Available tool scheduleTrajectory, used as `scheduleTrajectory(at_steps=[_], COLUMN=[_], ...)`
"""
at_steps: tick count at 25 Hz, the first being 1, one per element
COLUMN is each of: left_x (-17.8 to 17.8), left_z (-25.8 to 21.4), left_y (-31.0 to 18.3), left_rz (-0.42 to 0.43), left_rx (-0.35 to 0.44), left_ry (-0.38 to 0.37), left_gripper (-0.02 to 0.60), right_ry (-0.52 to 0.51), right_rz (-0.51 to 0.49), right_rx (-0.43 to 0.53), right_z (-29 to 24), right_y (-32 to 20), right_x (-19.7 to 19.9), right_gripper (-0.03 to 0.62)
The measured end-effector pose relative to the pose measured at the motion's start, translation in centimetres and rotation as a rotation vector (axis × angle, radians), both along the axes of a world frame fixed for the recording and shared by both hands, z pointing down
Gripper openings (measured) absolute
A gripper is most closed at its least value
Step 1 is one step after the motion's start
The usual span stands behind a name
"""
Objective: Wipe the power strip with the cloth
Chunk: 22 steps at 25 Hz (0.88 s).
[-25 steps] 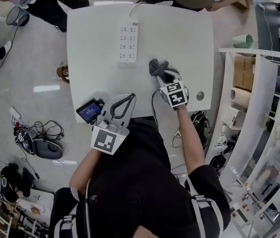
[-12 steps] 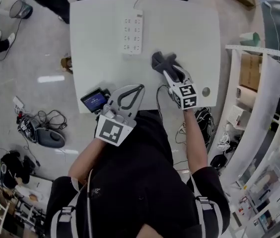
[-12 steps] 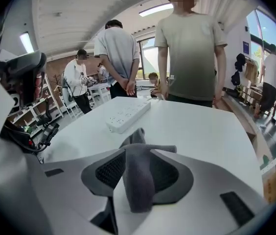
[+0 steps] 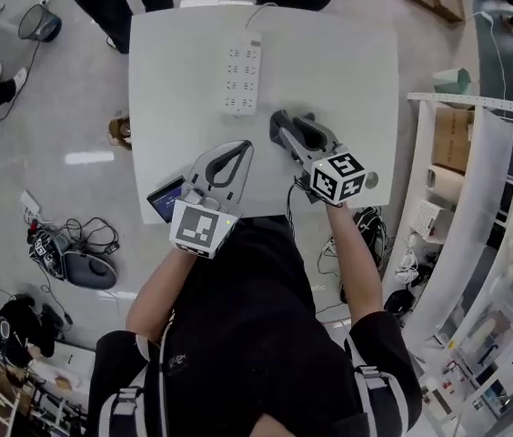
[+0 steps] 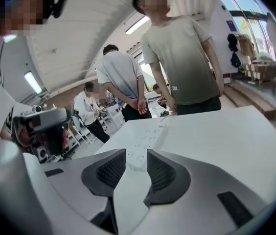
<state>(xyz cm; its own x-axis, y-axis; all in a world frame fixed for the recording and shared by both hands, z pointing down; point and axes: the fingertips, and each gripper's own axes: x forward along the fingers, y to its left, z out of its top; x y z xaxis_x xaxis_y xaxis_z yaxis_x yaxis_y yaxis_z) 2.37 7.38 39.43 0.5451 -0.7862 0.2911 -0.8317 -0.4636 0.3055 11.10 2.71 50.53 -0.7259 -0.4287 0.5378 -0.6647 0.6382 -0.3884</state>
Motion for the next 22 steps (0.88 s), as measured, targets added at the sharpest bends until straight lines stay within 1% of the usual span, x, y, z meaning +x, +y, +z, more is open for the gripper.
scheduleTrajectory(at_steps=[1,2,3,5,6,7,9,11,12,15,16,18,19,20,22], left_x=[-0.6,-1.3,-2.0,-3.1,-3.6,-4.2,-5.3,-6.0,-6.1,-6.0,-6.0,-5.9,-5.7,-5.5,-5.2], left_z=[0.8,1.7,2.8,5.1,6.2,7.3,9.3,11.3,12.4,15.5,16.6,18.5,19.1,19.5,19.7], left_y=[-1.8,-3.6,-5.2,-7.6,-8.5,-9.3,-10.9,-12.3,-13.0,-14.4,-14.6,-14.6,-14.5,-14.5,-14.7], left_rz=[-0.026,-0.056,-0.084,-0.127,-0.146,-0.168,-0.216,-0.238,-0.236,-0.212,-0.207,-0.195,-0.188,-0.186,-0.208], left_rx=[-0.021,-0.052,-0.090,-0.172,-0.202,-0.220,-0.238,-0.266,-0.283,-0.343,-0.365,-0.410,-0.427,-0.439,-0.454], left_ry=[-0.035,-0.051,-0.043,0.006,0.015,0.003,-0.071,-0.151,-0.184,-0.269,-0.297,-0.350,-0.356,-0.342,-0.282], left_gripper=[0.041,0.041,0.041,0.041,0.041,0.041,0.041,0.041,0.041,0.041,0.041,0.041,0.041,0.041,0.041], right_ry=[-0.029,-0.042,-0.041,-0.021,-0.019,-0.029,-0.069,-0.089,-0.077,-0.034,-0.044,-0.101,-0.137,-0.174,-0.232], right_rz=[0.003,-0.002,-0.014,-0.042,-0.049,-0.049,-0.035,-0.031,-0.037,-0.081,-0.085,-0.073,-0.070,-0.072,-0.075], right_rx=[-0.021,-0.035,-0.041,-0.053,-0.080,-0.131,-0.281,-0.417,-0.458,-0.539,-0.561,-0.591,-0.606,-0.625,-0.663], right_z=[0.1,0.4,0.8,1.7,2.4,3.2,5.0,6.9,8.0,10.7,11.2,11.4,11.3,11.2,10.9], right_y=[-1.3,-2.8,-4.4,-8.4,-10.6,-12.6,-15.0,-14.8,-14.2,-11.7,-11.2,-10.8,-10.7,-10.6,-10.5], right_x=[-0.8,-1.8,-2.7,-4.5,-5.1,-5.6,-6.0,-6.0,-5.9,-5.7,-5.7,-5.8,-5.9,-6.1,-6.4], right_gripper=[0.143,0.143,0.143,0.143,0.143,0.143,0.143,0.143,0.143,0.143,0.143,0.150,0.150,0.150,0.156])
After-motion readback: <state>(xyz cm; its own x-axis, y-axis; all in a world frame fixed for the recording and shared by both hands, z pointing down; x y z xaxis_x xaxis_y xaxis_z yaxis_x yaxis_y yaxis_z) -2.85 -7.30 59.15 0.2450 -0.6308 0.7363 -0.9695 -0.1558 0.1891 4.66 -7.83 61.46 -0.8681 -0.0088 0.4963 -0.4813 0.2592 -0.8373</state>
